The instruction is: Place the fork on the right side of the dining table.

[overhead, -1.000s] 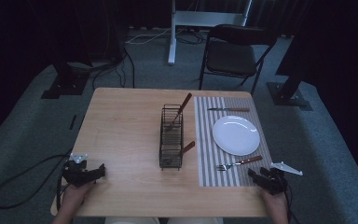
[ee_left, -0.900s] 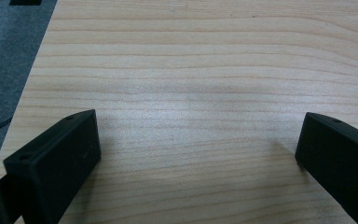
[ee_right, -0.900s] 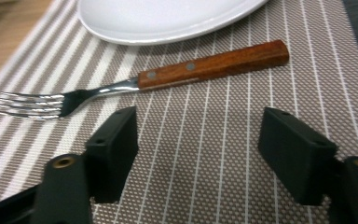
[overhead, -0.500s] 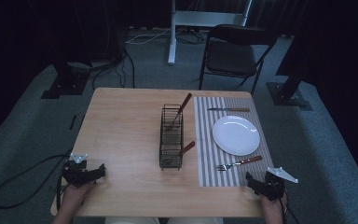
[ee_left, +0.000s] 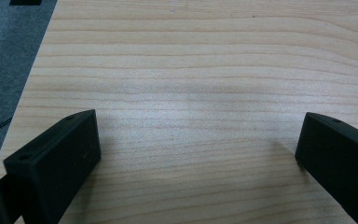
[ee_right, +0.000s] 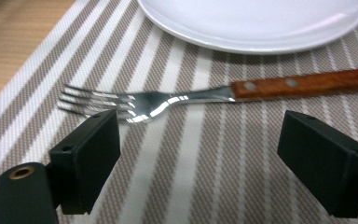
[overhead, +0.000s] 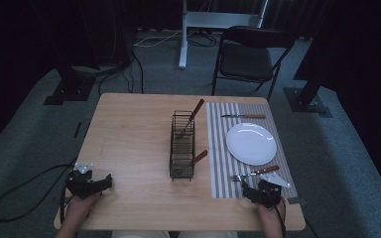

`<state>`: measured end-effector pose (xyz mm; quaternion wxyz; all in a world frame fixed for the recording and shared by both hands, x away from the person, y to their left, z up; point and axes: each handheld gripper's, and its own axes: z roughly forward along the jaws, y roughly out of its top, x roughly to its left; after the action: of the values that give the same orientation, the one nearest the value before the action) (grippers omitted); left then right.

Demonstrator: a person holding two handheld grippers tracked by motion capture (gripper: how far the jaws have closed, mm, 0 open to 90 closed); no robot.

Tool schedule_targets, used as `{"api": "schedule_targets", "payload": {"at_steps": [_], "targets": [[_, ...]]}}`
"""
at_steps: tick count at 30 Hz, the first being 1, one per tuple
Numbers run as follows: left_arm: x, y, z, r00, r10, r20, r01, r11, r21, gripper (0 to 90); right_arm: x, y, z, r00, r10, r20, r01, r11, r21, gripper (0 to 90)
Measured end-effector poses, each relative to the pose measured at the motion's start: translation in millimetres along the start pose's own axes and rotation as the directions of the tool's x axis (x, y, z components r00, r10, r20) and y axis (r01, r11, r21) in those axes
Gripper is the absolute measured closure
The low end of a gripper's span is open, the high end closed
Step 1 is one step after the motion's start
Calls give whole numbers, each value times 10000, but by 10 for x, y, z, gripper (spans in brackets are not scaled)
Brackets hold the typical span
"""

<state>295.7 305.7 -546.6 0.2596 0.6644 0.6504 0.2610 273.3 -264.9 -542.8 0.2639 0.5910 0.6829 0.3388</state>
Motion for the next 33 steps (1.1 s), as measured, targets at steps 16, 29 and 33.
{"api": "schedule_targets", "payload": {"at_steps": [16, 29, 33], "targets": [[0, 0, 0, 10000, 4, 1, -4, 10000, 3, 2, 232, 124, 266, 9995, -137, 289, 120, 9982, 582, 127], [0, 0, 0, 10000, 4, 0, -4, 10000, 4, 2, -2, 91, 106, 9986, 265, 450, -265, 9996, -12, 126], [0, 0, 0, 10000, 3, 1, -3, 10000, 4, 2, -141, 36, 33, 9964, 571, 630, -568, 9984, -66, 127]]}}
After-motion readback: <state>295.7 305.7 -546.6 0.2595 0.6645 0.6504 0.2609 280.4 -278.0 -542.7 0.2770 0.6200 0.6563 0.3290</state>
